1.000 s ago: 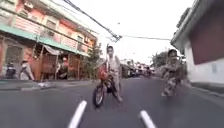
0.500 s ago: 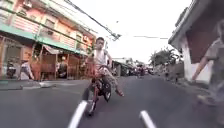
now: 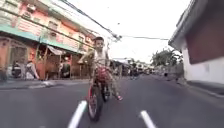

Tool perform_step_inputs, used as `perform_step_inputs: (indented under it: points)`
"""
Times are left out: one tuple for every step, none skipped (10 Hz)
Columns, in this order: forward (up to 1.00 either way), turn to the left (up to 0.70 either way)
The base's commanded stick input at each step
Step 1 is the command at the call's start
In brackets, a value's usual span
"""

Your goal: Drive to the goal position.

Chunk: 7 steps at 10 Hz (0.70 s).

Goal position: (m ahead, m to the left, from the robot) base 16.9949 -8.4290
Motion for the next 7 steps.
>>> perform_step_inputs:
  points:
    - [0.00, 0.00]
    - [0.00, 0.00]
    - [0.00, 0.00]
    - [0.00, 0.00]
    - [0.00, 0.05]
    - [0.00, -0.20]
    - [0.00, 0.09]
